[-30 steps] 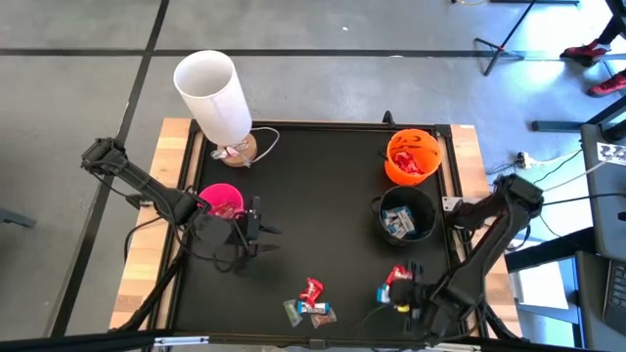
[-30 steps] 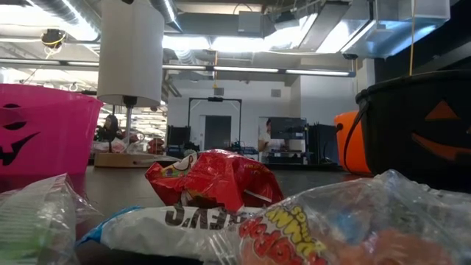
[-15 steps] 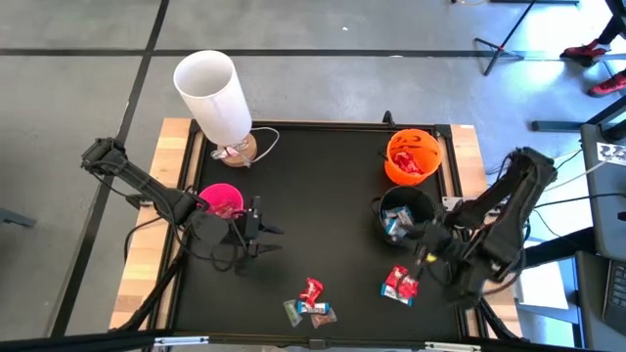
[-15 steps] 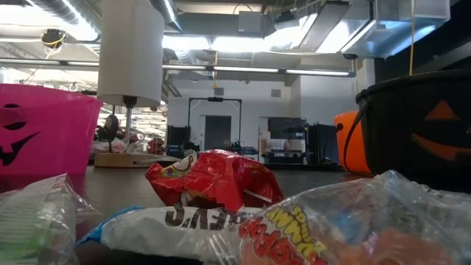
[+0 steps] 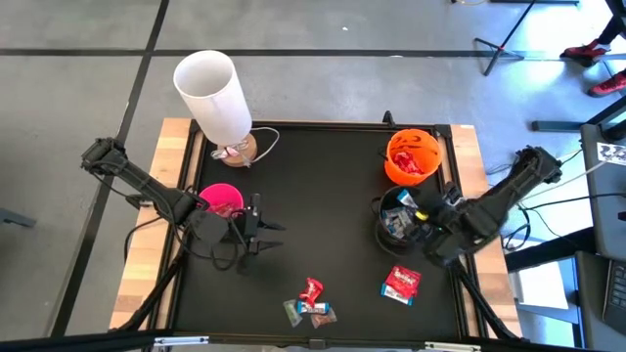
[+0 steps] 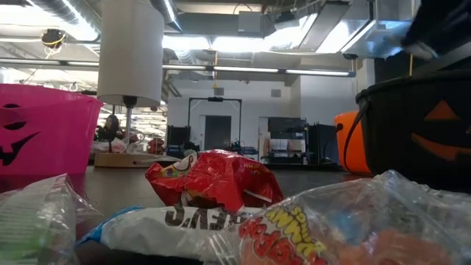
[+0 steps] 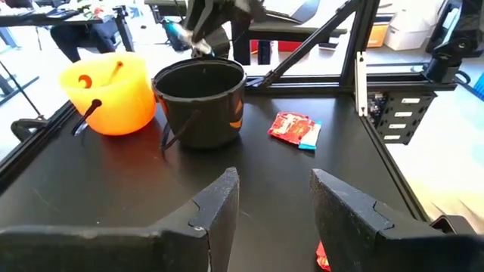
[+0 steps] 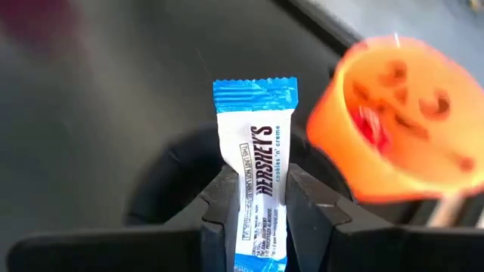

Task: Sort candy
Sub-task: Put the white chocolate into the black bucket, then put the red candy into the orange bucket

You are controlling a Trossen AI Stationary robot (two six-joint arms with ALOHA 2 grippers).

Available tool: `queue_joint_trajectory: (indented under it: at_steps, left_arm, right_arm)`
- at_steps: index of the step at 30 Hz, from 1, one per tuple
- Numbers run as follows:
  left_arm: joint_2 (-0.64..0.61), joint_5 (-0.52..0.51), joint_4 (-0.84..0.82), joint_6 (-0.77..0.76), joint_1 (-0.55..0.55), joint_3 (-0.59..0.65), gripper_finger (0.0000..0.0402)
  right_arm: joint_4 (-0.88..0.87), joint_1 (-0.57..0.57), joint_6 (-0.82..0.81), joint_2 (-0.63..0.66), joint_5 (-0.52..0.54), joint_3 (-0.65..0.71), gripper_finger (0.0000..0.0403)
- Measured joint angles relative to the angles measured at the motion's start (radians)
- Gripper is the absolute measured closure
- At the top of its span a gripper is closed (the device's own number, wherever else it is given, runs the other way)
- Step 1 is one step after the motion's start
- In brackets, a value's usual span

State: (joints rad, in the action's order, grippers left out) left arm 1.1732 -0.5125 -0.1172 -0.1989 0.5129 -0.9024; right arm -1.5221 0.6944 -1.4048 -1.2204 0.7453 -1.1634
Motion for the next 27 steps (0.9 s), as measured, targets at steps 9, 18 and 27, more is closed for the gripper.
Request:
queue_joint_trajectory:
  at_steps: [9, 18, 27]
  left_arm:
    - [0.0, 0.0, -0.005, 0.0, 0.0, 0.0, 0.0249]
    - [0.0, 0.0, -0.005, 0.0, 0.0, 0.0, 0.0249]
    - [0.0, -0.023, -0.004, -0.001, 0.0, 0.0, 0.0249]
  right_arm:
    - [0.021, -0.102, 0.052, 0.0, -0.163, 0.123, 0.0317]
    - [0.038, -0.099, 0.128, 0.0, -0.116, 0.127, 0.0263]
    - [0.035, -0.099, 0.129, 0.0, -0.128, 0.102, 0.0139]
